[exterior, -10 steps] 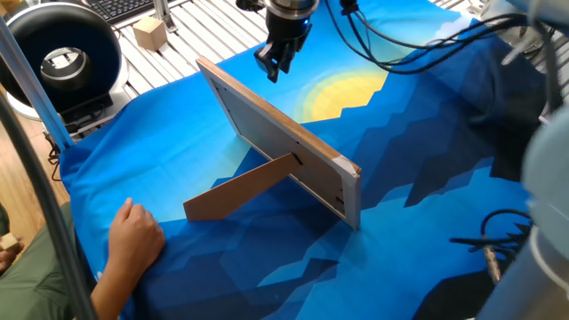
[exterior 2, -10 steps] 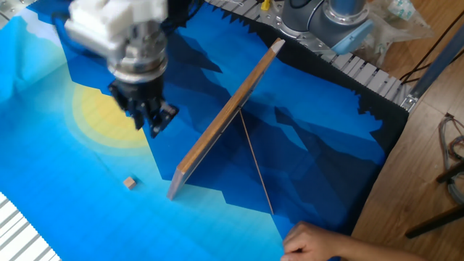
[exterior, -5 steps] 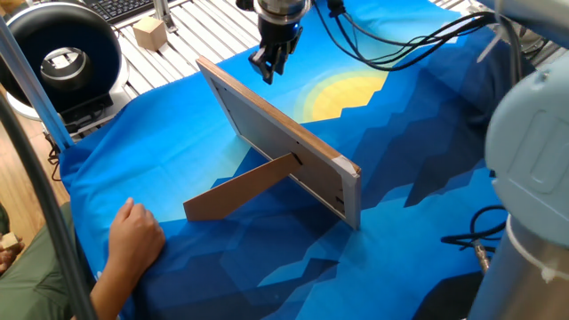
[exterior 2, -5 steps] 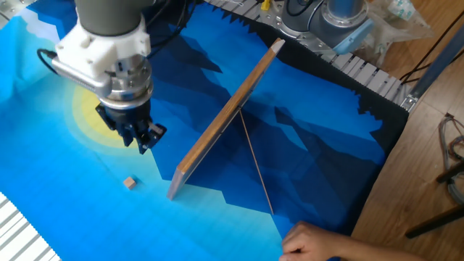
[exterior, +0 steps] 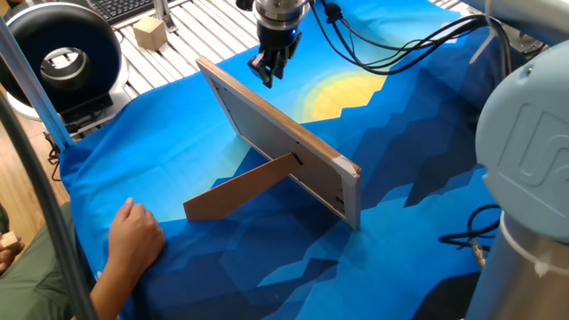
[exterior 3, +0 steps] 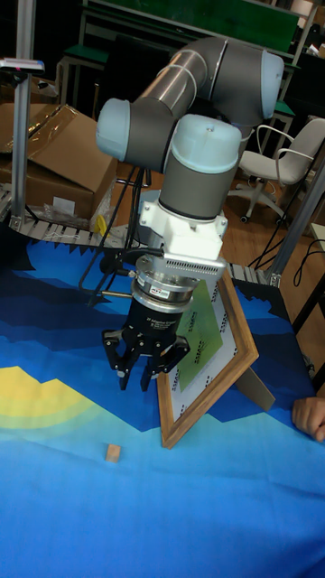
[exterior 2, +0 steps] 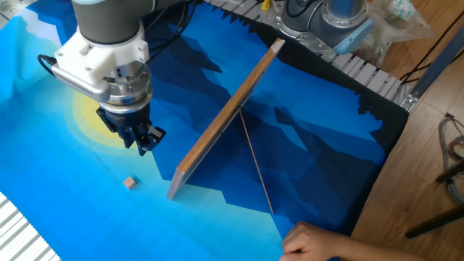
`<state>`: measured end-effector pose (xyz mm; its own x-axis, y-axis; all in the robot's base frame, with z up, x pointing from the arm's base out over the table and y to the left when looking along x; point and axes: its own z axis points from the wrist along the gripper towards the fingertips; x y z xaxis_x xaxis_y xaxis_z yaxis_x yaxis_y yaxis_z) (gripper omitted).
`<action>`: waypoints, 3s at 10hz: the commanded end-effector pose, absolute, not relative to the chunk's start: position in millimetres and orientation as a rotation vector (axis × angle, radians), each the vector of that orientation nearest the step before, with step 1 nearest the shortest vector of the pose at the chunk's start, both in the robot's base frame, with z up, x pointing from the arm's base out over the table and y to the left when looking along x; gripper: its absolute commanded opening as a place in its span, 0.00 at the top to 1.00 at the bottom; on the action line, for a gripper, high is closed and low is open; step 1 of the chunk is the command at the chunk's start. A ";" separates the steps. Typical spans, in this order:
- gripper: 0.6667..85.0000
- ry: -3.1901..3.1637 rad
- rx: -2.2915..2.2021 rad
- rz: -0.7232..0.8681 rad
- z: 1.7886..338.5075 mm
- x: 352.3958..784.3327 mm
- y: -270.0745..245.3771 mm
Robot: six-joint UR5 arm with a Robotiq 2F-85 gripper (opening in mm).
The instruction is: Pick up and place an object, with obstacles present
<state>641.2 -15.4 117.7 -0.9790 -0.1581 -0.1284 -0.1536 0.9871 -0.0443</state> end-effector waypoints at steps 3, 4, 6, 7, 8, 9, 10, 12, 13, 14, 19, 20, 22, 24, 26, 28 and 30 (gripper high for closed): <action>0.61 2.981 -0.292 -0.087 115.8 647.7 -22.5; 0.61 2.986 -0.285 -0.040 100.7 655.0 -17.0; 0.61 2.976 -0.309 -0.040 78.4 669.1 -15.5; 0.61 2.966 -0.338 -0.044 70.1 674.4 -15.1; 0.61 2.946 -0.382 -0.050 62.7 681.1 -15.3; 0.61 2.935 -0.422 -0.025 57.1 683.6 -10.1; 0.61 2.932 -0.461 -0.015 53.0 683.9 -7.6; 0.67 2.922 -0.519 0.010 46.4 682.9 -4.1; 0.68 2.915 -0.516 0.031 41.3 684.2 -2.3; 0.69 2.915 -0.499 0.041 37.8 684.7 -1.4; 0.67 2.966 -0.437 0.050 37.1 672.6 -4.2; 0.64 3.005 -0.388 0.045 36.0 664.7 -6.9; 0.62 3.028 -0.342 -0.083 35.8 662.8 -29.4; 0.62 3.032 -0.323 -0.079 27.4 669.3 -29.9; 0.62 3.032 -0.315 -0.063 15.3 680.9 -28.6; 0.57 3.020 -0.371 -0.029 12.9 684.2 -22.1; 0.56 3.016 -0.398 -0.021 13.0 684.2 -20.4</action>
<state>680.6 -24.0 15.3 -0.9644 -0.2486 -0.0903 -0.2454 0.9684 -0.0452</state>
